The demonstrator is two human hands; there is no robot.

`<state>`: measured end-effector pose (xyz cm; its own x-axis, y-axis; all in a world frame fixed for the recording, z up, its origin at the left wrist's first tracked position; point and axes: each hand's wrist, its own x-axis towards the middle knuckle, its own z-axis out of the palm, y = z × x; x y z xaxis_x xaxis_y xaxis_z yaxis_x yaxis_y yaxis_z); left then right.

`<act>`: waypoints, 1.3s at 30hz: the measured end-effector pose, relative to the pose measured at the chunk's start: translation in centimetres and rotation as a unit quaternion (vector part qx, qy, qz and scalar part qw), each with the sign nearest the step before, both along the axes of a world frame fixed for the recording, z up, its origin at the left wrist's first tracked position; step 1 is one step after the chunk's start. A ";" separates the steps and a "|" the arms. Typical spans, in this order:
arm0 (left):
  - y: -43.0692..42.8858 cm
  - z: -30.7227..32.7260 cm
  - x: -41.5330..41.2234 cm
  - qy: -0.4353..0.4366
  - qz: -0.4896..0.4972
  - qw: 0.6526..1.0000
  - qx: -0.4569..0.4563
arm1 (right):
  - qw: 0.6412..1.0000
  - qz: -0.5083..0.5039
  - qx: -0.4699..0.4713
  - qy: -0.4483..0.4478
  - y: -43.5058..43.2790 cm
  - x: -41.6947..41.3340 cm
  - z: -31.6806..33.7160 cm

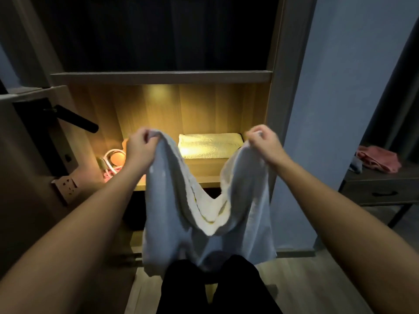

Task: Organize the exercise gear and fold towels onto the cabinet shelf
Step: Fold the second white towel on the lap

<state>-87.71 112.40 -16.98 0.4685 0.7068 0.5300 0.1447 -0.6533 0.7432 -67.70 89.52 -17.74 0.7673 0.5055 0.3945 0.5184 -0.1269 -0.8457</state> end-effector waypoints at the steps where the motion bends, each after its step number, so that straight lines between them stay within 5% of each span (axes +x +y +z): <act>1: -1.3 1.0 0.8 0.001 -0.035 0.999 0.012 | 0.997 0.063 -0.029 -0.020 1.1 -1.5 1.1; 6: -5.3 4.7 2.9 -0.003 -0.195 0.980 0.036 | 0.970 0.202 -0.106 -0.078 4.4 -5.9 4.8; 13: -3.7 -1.1 1.8 0.012 -0.249 0.963 -0.099 | 0.987 0.090 -0.049 -0.124 4.4 -6.0 4.9; 20: -0.6 -12.9 -1.9 0.255 -0.182 0.948 -0.052 | 0.997 -0.012 0.004 -0.077 3.9 -2.5 4.2; 27: 3.2 -19.5 -7.9 0.425 -0.125 0.896 -0.025 | 0.996 -0.090 -0.015 -0.023 4.2 0.9 0.9; 34: 5.0 -22.2 -11.6 0.505 -0.011 0.862 0.030 | 0.989 -0.143 -0.020 0.022 4.1 2.5 -1.8; 39: 5.6 -23.2 -13.5 0.426 0.021 0.901 -0.081 | 0.980 -0.192 -0.024 0.046 3.4 4.1 -2.8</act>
<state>-101.22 118.01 -40.16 0.6274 0.7695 -0.1195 0.7296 -0.5271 0.4358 -63.61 92.95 -20.57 0.9358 0.1890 0.2977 0.3467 -0.3393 -0.8744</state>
